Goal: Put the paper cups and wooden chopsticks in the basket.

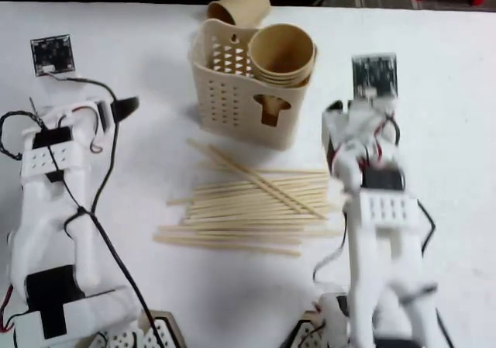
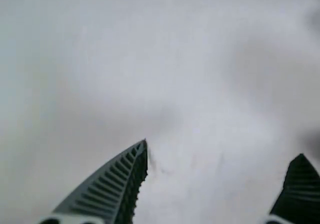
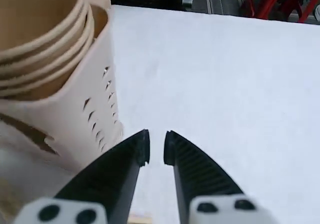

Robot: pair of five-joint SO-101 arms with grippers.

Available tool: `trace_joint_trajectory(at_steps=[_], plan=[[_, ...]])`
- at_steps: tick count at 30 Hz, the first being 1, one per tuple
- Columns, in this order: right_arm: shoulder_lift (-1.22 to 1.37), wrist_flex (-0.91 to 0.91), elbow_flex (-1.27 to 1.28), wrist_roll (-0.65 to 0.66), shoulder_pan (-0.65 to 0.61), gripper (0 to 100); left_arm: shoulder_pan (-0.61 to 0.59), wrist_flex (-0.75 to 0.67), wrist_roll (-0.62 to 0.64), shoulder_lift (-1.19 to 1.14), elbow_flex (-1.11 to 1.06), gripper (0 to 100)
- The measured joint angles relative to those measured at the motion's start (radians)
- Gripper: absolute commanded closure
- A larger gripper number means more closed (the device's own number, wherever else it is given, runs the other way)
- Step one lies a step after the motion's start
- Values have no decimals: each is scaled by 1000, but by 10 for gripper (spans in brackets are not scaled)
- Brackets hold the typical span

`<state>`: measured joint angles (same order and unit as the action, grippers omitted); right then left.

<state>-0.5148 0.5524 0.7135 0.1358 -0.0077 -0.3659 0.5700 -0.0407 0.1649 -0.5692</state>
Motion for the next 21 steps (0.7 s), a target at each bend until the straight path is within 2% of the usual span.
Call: trace_joint_trajectory(at_steps=[3, 6, 9, 12, 21], plan=[[203, 0, -158, 0, 0, 937, -9, 37, 0, 0, 0, 596], [404, -2, -316, 0, 0, 985, -31, 58, 0, 0, 0, 596], [592, -2, -480, 0, 2, 980, -58, 87, 0, 0, 0, 596], [752, -2, -621, -58, 2, 981, -87, 115, 3, 0, 0, 596], [1023, 37, -901, -112, -43, 981, -153, 201, 80, 0, 0, 596]])
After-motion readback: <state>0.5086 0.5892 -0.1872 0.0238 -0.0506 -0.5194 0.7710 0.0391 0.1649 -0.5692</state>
